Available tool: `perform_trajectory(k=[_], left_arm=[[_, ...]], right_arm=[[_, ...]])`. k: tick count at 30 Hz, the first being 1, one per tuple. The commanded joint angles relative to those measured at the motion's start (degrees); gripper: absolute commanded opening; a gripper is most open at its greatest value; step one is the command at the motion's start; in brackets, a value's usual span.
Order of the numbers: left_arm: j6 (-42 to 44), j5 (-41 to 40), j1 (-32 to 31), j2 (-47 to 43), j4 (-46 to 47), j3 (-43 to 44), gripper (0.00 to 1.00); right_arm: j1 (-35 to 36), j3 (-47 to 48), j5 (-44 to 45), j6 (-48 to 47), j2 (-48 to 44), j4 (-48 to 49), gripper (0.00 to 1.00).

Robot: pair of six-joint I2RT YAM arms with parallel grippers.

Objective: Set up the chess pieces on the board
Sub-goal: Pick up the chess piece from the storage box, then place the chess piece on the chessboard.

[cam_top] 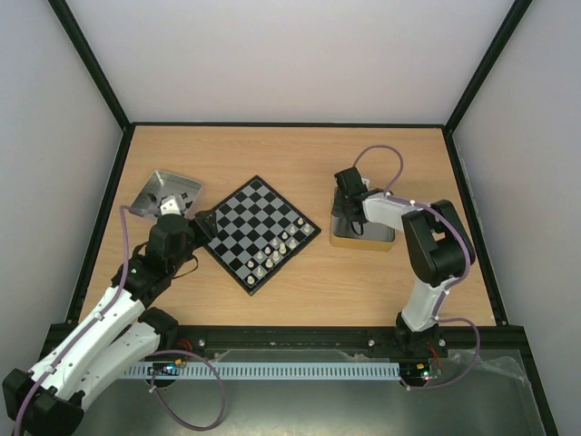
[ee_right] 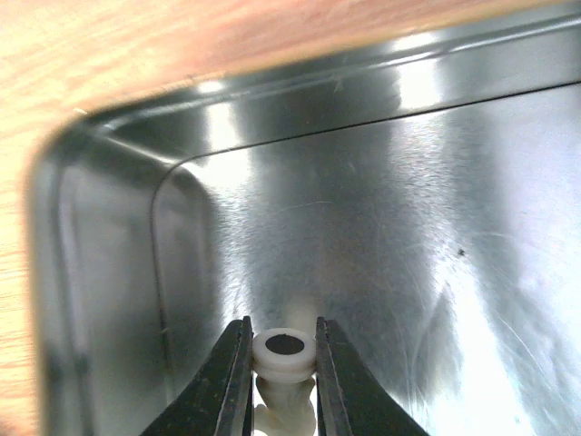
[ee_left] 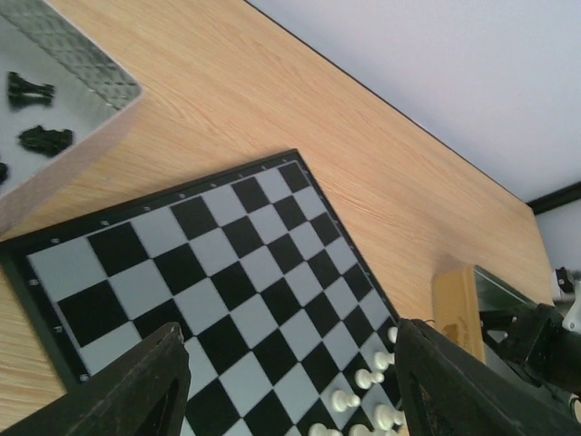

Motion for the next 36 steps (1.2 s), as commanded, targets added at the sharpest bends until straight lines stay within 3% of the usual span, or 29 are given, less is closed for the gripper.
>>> perform_trajectory(k=[1, 7, 14, 23, 28, 32, 36], left_arm=[[2.61, 5.79, 0.41, 0.9, 5.62, -1.05, 0.65], [4.2, 14.14, 0.32, 4.12, 12.4, -1.81, 0.66], [4.12, 21.19, -0.56, 8.81, 18.28, -1.88, 0.67], [-1.94, 26.97, -1.08, 14.14, 21.78, -1.43, 0.66], [-2.67, 30.87, -1.32, 15.64, 27.16, -2.66, 0.66], [0.18, 28.66, -4.69, 17.71, 30.65, -2.63, 0.61], [6.72, 19.41, -10.88, 21.11, 30.12, 0.23, 0.56]], right_arm=[[-0.27, -2.99, -1.63, 8.18, -10.1, 2.92, 0.11], [0.03, -8.82, -15.58, 20.49, -19.17, 10.65, 0.11], [4.63, -12.52, -23.85, 31.64, -22.72, 18.5, 0.11], [10.86, -7.46, -31.66, 23.86, -17.36, 20.12, 0.12], [11.45, -7.85, -34.59, 27.59, -16.56, 22.89, 0.13], [11.88, -10.09, -34.79, 37.67, -16.71, 25.34, 0.13], [12.75, -13.63, -36.59, 50.74, -17.76, 32.59, 0.13]])
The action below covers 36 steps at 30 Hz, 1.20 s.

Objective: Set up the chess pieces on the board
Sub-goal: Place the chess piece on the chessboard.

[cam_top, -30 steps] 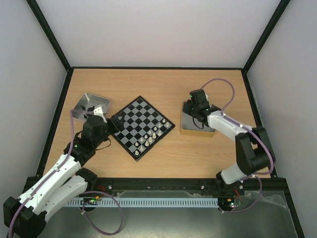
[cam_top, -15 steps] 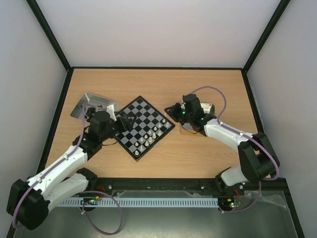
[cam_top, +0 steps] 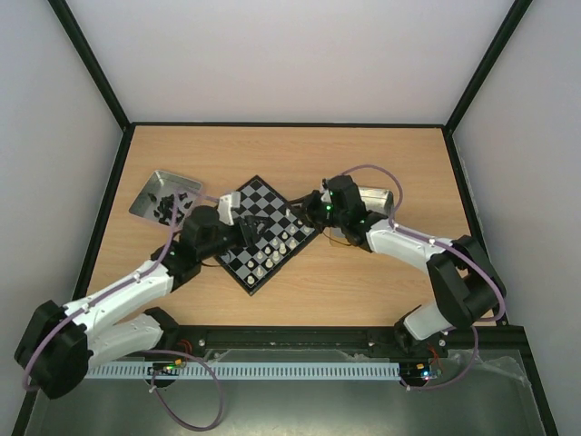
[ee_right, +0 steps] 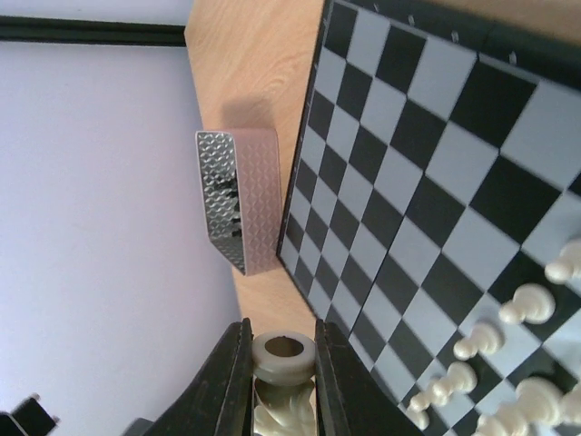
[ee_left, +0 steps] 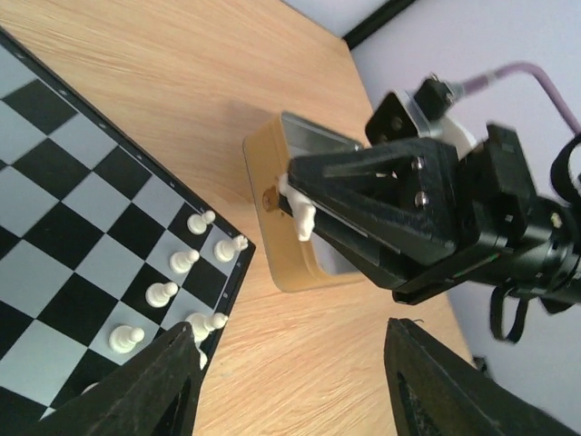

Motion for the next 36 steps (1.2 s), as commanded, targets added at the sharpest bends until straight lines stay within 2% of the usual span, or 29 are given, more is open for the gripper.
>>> perform_trajectory(k=[1, 3, 7, 18, 26, 36], left_arm=[[7.52, -8.57, -5.3, 3.72, 2.69, 2.87, 0.54], [8.99, -11.57, -6.35, 5.79, 3.25, 4.08, 0.51], [10.85, -12.19, -7.01, 8.75, 7.69, 4.53, 0.42], [16.49, -10.43, -10.05, 12.52, 16.6, 4.85, 0.39], [18.09, -12.95, -10.83, 14.31, 17.83, 5.38, 0.24], [20.86, -15.43, -11.74, 16.36, 17.26, 7.03, 0.19]], right_arm=[[1.12, -3.41, -2.74, 16.06, -1.12, 8.71, 0.13], [1.23, -4.17, -3.06, 18.85, -1.73, 9.84, 0.13], [1.25, -5.73, -3.67, 23.07, -3.09, 11.2, 0.13], [1.5, -7.24, -5.69, 29.03, -4.15, 14.9, 0.15], [1.59, -7.5, -6.42, 29.87, -4.28, 15.51, 0.15], [1.86, -7.91, -7.2, 31.04, -4.59, 16.61, 0.16]])
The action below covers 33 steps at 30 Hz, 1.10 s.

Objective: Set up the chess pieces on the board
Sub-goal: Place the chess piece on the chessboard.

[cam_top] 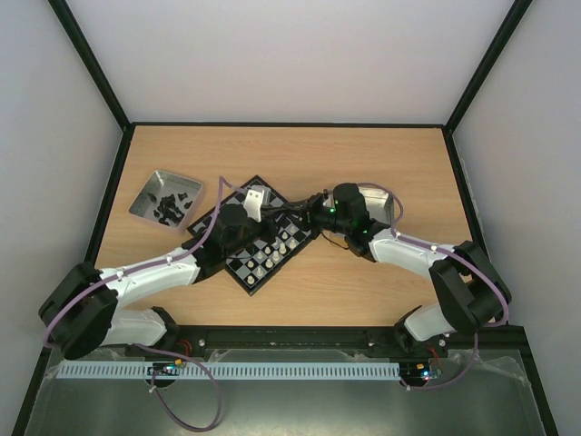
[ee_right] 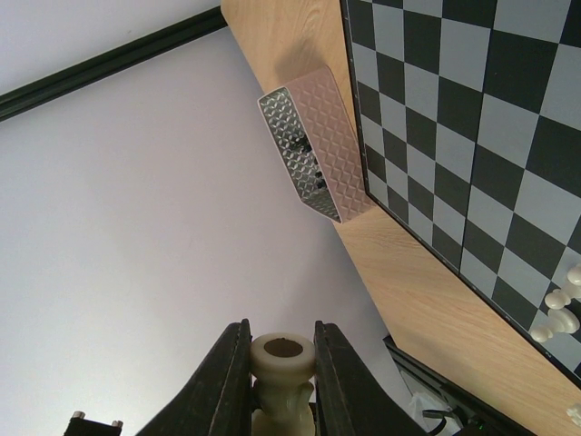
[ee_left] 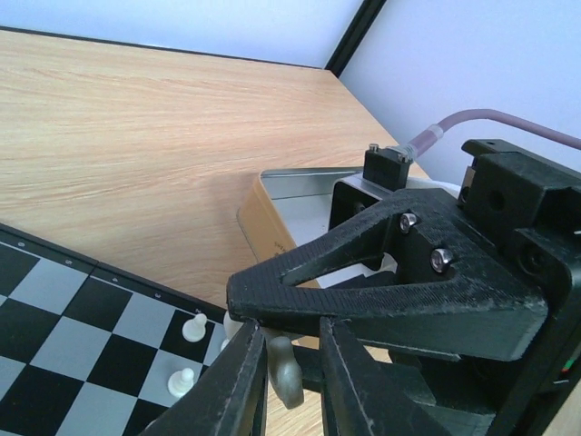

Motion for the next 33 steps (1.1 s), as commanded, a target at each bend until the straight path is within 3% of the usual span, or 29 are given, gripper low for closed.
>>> perform_trajectory(k=[1, 12, 18, 29, 33], left_arm=[[2.82, -1.79, -0.91, 1.16, 1.9, 2.24, 0.19], [1.4, -2.73, -2.16, -0.46, -0.91, 0.66, 0.24], [1.32, -2.88, -2.14, -1.12, -1.43, 0.1, 0.17], [1.2, -3.86, -2.09, 0.46, -2.65, 0.95, 0.2], [1.62, -3.9, -2.12, 0.81, -2.5, 0.97, 0.14]], right_arm=[[0.52, -1.07, -1.35, 1.8, -2.1, 3.0, 0.16], [0.51, -2.17, -0.45, 3.28, -2.02, 5.03, 0.16], [0.48, -2.12, 0.22, 2.94, -1.91, 4.8, 0.16], [0.53, -1.86, 0.35, 2.48, -2.04, 4.35, 0.16], [0.51, -1.77, 0.21, 2.44, -1.93, 4.33, 0.16]])
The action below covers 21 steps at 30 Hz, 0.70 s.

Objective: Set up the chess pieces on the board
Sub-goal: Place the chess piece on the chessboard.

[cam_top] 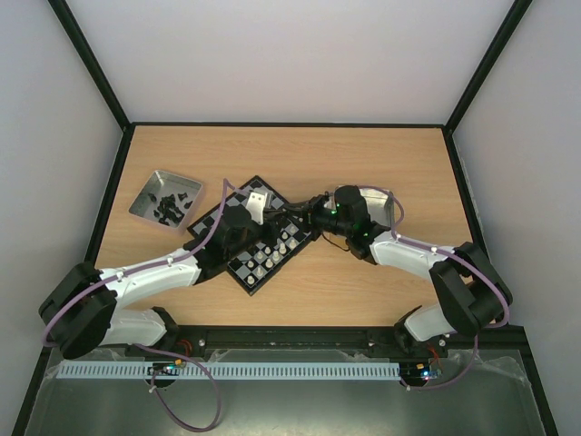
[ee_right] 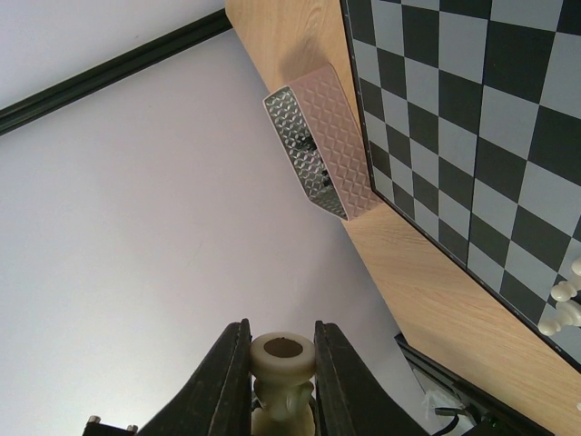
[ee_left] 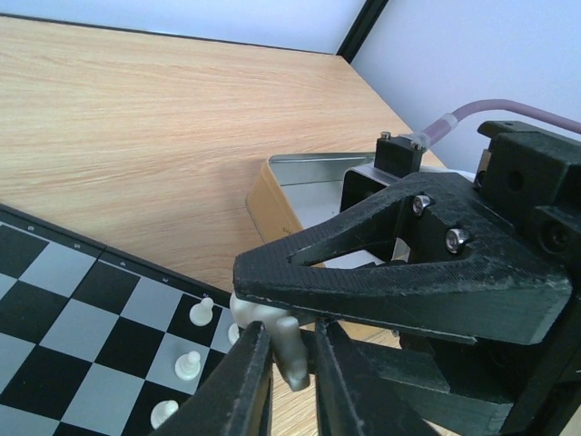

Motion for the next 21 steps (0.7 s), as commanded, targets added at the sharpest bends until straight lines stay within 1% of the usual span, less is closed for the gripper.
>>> perform_trajectory(k=[1, 5, 9, 13, 16, 19, 21], left_arm=[[0.81, -0.98, -0.35, 0.68, 0.13, 0.27, 0.13], [1.11, -0.99, -0.3, 0.92, 0.02, 0.14, 0.13], [1.46, -0.82, -0.3, 1.69, -0.26, 0.27, 0.18], [1.87, -0.46, -0.31, 2.43, -0.36, 0.77, 0.19], [2.23, -0.95, -0.34, 2.34, 0.4, 0.86, 0.15], [3.18, -1.81, -0.37, 2.05, 0.51, 1.6, 0.09], [3.75, -2.56, -0.29, 1.88, -0.66, 2.5, 0.05]], right_arm=[[0.39, 0.01, -0.25, -0.04, -1.32, 1.79, 0.16], [0.41, 0.02, -0.21, -0.11, -1.31, 1.92, 0.16], [0.37, 0.16, -0.33, -0.15, -1.2, 2.09, 0.16], [0.42, 0.15, -0.44, -0.15, -1.39, 2.19, 0.16], [0.42, 0.1, -0.54, -0.24, -1.4, 2.12, 0.16], [0.42, -0.03, -0.52, -0.65, -1.2, 1.88, 0.17], [0.42, 0.33, -0.2, -2.04, -1.09, 0.46, 0.2]])
